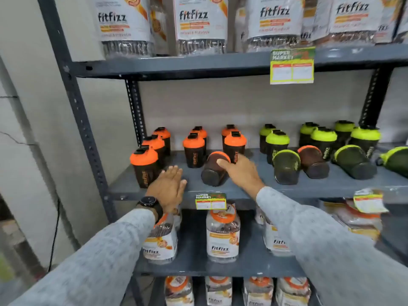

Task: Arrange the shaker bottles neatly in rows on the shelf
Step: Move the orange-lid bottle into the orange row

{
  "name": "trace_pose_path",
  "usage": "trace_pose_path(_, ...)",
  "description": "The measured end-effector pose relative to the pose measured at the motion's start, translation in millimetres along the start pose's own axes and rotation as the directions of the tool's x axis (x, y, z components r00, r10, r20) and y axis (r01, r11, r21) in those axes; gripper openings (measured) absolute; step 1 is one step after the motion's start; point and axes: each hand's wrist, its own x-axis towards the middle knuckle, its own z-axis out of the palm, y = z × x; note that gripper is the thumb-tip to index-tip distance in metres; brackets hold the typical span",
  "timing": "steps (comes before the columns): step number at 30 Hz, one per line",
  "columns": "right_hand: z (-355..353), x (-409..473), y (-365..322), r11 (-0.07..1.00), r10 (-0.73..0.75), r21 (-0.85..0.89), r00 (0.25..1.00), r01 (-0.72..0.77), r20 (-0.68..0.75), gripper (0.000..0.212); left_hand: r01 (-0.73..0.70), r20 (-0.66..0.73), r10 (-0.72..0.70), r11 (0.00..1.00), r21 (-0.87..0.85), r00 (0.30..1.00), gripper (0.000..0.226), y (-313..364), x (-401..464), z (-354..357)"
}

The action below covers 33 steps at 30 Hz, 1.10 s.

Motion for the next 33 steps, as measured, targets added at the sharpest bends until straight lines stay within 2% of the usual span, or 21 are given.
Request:
trace_pose_path(2,7,7,-4,0.980,0.165,0.109,0.986,-0.168,0.035,0.065,-0.004,0.045,0.005,1.000,-0.029,0.999,0.070,-3,1,9)
trace_pose_path(6,13,22,-12,0.882,0.350,0.259,0.915,-0.394,0.203,0.080,0.004,0.035,-0.003,1.000,-0.026,0.999,0.064,-8,3,30)
trace_pose_path(10,16,33,-24,0.791,0.391,0.346,0.851,-0.505,0.350,0.073,0.044,0.009,-0.044,0.999,-0.004,0.999,0.071,-16,2,42)
trace_pose_path(14,17,36,-33,0.764,0.422,0.332,0.819,-0.552,0.389,0.065,0.060,-0.015,-0.060,0.998,-0.003,0.998,0.069,-14,3,46)
trace_pose_path(17,19,35,-38,0.699,0.428,0.392,0.790,-0.598,0.439,0.058,0.059,-0.017,-0.059,0.998,-0.001,0.998,0.066,-15,3,47)
trace_pose_path(20,29,36,-36,0.714,0.387,0.454,0.840,-0.534,0.380,0.066,0.064,-0.018,-0.064,0.998,-0.004,0.998,0.068,-16,4,47)
trace_pose_path(22,40,37,-37,0.786,0.335,0.459,0.909,-0.414,0.247,0.074,0.064,-0.026,-0.064,0.998,0.000,0.998,0.072,-15,4,47)
trace_pose_path(25,53,28,-40,0.931,0.176,0.327,0.984,-0.161,-0.017,0.083,0.067,-0.037,-0.067,0.998,0.005,0.997,0.074,-15,4,49)
trace_pose_path(29,71,5,-42,0.977,-0.040,0.194,0.973,0.085,-0.225,0.087,0.075,-0.037,-0.075,0.997,0.002,0.997,0.075,-16,4,51)
trace_pose_path(33,89,-4,-41,0.989,-0.120,0.048,0.949,0.140,-0.291,0.089,0.075,-0.045,-0.075,0.997,-0.002,0.996,0.073,-15,4,52)
